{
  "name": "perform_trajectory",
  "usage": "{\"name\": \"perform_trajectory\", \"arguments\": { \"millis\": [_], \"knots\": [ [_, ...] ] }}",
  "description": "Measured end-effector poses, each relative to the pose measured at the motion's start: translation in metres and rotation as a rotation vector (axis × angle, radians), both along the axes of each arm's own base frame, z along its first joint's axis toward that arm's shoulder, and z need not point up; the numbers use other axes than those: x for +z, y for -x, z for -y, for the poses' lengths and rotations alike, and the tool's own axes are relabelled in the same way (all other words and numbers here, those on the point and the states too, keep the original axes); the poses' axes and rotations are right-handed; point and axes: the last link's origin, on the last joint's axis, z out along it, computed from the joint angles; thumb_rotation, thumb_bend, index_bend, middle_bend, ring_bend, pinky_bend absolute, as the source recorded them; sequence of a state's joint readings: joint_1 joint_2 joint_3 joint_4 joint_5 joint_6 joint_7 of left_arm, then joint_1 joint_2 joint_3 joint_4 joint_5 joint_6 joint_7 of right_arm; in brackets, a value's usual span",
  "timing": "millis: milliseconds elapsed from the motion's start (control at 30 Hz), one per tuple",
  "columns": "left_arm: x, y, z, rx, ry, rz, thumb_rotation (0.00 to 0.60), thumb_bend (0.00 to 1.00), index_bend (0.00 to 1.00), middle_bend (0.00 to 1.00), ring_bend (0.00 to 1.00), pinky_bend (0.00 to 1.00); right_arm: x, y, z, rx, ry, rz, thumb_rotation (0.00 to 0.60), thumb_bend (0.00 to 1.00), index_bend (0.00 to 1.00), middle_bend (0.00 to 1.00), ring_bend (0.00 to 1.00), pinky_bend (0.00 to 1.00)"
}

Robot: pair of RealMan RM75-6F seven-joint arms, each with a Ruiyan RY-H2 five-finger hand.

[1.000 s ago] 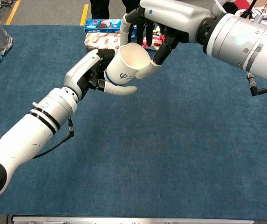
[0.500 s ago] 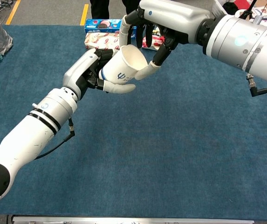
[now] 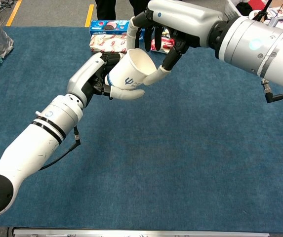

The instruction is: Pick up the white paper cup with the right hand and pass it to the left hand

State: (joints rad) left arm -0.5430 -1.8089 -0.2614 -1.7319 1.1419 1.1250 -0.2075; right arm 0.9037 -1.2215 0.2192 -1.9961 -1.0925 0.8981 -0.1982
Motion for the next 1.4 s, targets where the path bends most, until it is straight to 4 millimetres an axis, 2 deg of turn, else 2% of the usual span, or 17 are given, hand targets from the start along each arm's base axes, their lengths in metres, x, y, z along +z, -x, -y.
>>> {"name": "perform_trajectory", "arguments": {
  "millis": [267,367,733,933,1133,1400],
  "knots": [
    [0.0,0.0,0.001,0.003,-0.006,0.001,0.6,0.1,0.53,0.53,0.51,0.8,0.0,0.0,-0.001,0.011,0.003,0.001,0.6,0.0,0.47,0.45,0.45,0.46],
    [0.0,0.0,0.001,0.004,-0.009,0.004,0.6,0.1,0.53,0.53,0.51,0.8,0.0,-0.001,-0.002,0.021,0.007,0.004,0.6,0.0,0.47,0.42,0.45,0.46],
    [-0.001,0.001,0.004,0.008,-0.006,0.015,0.6,0.1,0.53,0.54,0.51,0.81,-0.001,-0.001,-0.005,0.049,0.014,0.015,0.6,0.0,0.18,0.24,0.35,0.46],
    [-0.001,0.0,0.006,0.02,-0.005,0.041,0.6,0.1,0.53,0.54,0.51,0.81,-0.001,-0.002,-0.005,0.058,0.014,0.027,0.6,0.0,0.06,0.17,0.29,0.46],
    [-0.002,0.003,0.008,0.031,-0.001,0.054,0.6,0.1,0.53,0.54,0.51,0.81,0.0,-0.002,-0.006,0.065,0.016,0.048,0.6,0.0,0.0,0.12,0.23,0.46],
    [-0.002,0.008,0.009,0.045,-0.004,0.05,0.6,0.1,0.53,0.54,0.51,0.81,0.005,-0.002,-0.01,0.088,0.015,0.094,0.6,0.0,0.0,0.07,0.17,0.43]
  ]
}}
